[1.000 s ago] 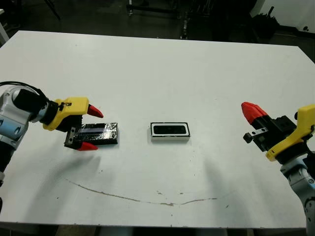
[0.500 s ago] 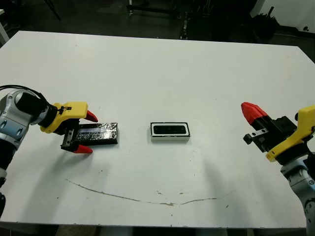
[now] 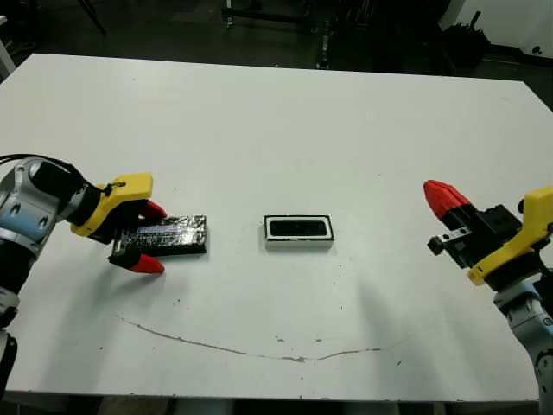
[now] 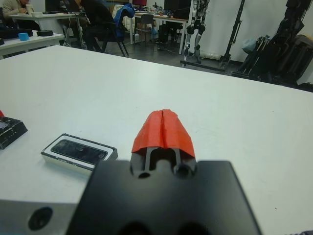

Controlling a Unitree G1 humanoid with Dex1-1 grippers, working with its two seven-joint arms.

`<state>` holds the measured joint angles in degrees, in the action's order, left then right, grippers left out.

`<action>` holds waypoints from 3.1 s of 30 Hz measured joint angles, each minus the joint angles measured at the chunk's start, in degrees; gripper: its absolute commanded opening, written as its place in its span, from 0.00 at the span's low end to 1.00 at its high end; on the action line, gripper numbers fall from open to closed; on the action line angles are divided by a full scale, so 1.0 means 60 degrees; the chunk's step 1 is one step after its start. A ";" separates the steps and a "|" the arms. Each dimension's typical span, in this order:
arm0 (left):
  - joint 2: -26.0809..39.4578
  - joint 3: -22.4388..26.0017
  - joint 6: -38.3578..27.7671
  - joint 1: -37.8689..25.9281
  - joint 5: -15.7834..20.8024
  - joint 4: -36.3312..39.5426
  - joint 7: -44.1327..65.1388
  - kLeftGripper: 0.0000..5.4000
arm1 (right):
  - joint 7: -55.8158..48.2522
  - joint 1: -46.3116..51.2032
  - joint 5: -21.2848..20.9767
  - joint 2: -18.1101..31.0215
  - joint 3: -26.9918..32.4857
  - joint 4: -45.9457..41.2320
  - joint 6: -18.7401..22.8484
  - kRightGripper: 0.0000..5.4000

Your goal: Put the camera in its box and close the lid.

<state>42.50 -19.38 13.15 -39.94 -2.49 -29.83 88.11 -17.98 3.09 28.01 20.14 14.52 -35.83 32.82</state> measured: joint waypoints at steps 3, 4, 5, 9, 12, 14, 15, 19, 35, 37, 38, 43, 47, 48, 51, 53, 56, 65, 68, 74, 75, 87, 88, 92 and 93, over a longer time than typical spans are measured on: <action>0.0024 -0.0153 0.0366 -0.0122 -0.0135 0.0176 0.0133 0.74 | 0.0000 0.0004 -0.0031 0.0001 -0.0013 0.0000 -0.0071 0.00; 0.0033 -0.0176 0.0382 -0.0139 -0.0164 0.0197 0.0154 0.72 | 0.0000 0.0004 -0.0031 0.0001 -0.0013 0.0000 -0.0071 0.00; 0.0041 -0.0199 0.0358 -0.0145 -0.0183 0.0202 0.0173 0.69 | 0.0000 0.0005 -0.0030 0.0001 -0.0013 0.0000 -0.0071 0.00; 0.0064 -0.0306 0.0185 -0.0149 -0.0346 0.0207 0.0185 0.59 | -0.0002 0.0005 -0.0023 0.0001 -0.0012 0.0000 -0.0073 0.00; 0.0067 -0.0302 0.0159 -0.0149 -0.0352 0.0202 0.0161 0.58 | -0.0002 0.0005 -0.0023 0.0001 -0.0012 0.0000 -0.0073 0.00; 0.0068 -0.0283 0.0081 -0.0139 -0.0354 0.0205 0.0032 0.58 | -0.0016 0.0005 -0.0019 0.0004 -0.0011 0.0000 -0.0074 0.00; 0.0069 -0.0265 0.0016 -0.0126 -0.0357 0.0226 -0.0073 0.58 | -0.0028 0.0004 -0.0017 0.0012 -0.0010 0.0002 -0.0074 0.00; 0.0070 -0.0059 0.0329 0.0035 -0.0302 0.0593 -0.0502 0.58 | -0.0032 0.0004 0.0027 0.0015 -0.0003 0.0002 -0.0074 0.00; -0.1043 0.1315 0.2082 0.0806 0.2131 0.2580 -0.1701 0.58 | -0.0054 0.0037 -0.0036 0.0045 -0.0128 0.0005 -0.0169 0.00; -0.1277 0.1166 0.2098 0.0688 0.2213 0.2638 -0.1693 0.58 | -0.0053 0.0037 -0.0033 0.0046 -0.0157 0.0005 -0.0167 0.00; -0.1391 0.1091 0.2075 0.0596 0.2219 0.2670 -0.1686 0.58 | -0.0053 0.0036 -0.0032 0.0046 -0.0163 0.0005 -0.0166 0.00; -0.1806 0.0446 0.2380 -0.0036 0.2199 0.2625 -0.1522 0.58 | -0.0021 0.0034 -0.0058 0.0068 -0.0206 -0.0011 -0.0155 0.00; -0.2141 0.0044 0.1726 -0.0260 0.1970 0.2001 -0.1487 0.58 | 0.0105 0.0029 -0.0053 0.0068 -0.0233 -0.0094 -0.0047 0.00; -0.2239 -0.0008 0.1550 -0.0283 0.1909 0.1816 -0.1488 0.58 | 0.0115 0.0029 -0.0049 0.0068 -0.0236 -0.0096 -0.0047 0.00; -0.2474 -0.0112 0.1088 -0.0292 0.1794 0.1361 -0.1518 0.58 | 0.0100 0.0027 -0.0009 0.0067 -0.0245 -0.0093 -0.0053 0.00; -0.2597 -0.0144 0.1002 -0.0291 0.1738 0.1279 -0.1582 0.58 | 0.0059 0.0027 0.0027 0.0066 -0.0245 -0.0075 -0.0070 0.00; -0.2703 -0.0170 0.0885 -0.0288 0.1660 0.1284 -0.1762 0.58 | 0.0025 0.0027 0.0067 0.0065 -0.0245 -0.0061 -0.0073 0.00; -0.2796 -0.0313 0.0562 -0.0123 0.1329 0.1365 -0.2195 0.58 | 0.0004 0.0028 0.0077 0.0066 -0.0242 -0.0071 -0.0070 0.00; -0.2795 -0.0313 0.0538 -0.0120 0.1315 0.1363 -0.2225 0.58 | -0.0002 0.0029 0.0077 0.0066 -0.0243 -0.0069 -0.0072 0.00; -0.2791 -0.0263 0.0546 -0.0120 0.1322 0.1197 -0.2228 0.58 | 0.0017 0.0030 0.0027 0.0066 -0.0288 -0.0073 -0.0073 0.00; -0.2791 -0.0234 0.0525 -0.0120 0.1322 0.1130 -0.2228 0.58 | 0.0016 0.0031 0.0017 0.0066 -0.0297 -0.0073 -0.0074 0.00; -0.2917 0.0036 -0.0171 -0.0425 0.1090 -0.0198 -0.2617 0.58 | -0.0039 0.0054 -0.0009 0.0064 -0.0341 0.0038 -0.0187 0.00; -0.2981 0.0036 -0.0246 -0.0546 0.1059 -0.0424 -0.2627 0.58 | -0.0042 0.0056 -0.0026 0.0065 -0.0355 0.0058 -0.0210 0.00; -0.3168 0.0038 -0.0318 -0.0902 0.0916 -0.1126 -0.2599 0.58 | -0.0043 0.0060 -0.0040 0.0065 -0.0371 0.0095 -0.0266 0.00; -0.3208 0.0037 -0.0356 -0.0939 0.0894 -0.1225 -0.2586 0.58 | -0.0043 0.0060 -0.0046 0.0065 -0.0383 0.0097 -0.0268 0.00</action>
<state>23.26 -19.15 11.02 -45.58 2.88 -37.18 72.59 -18.24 3.46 27.73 20.53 12.22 -35.25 31.21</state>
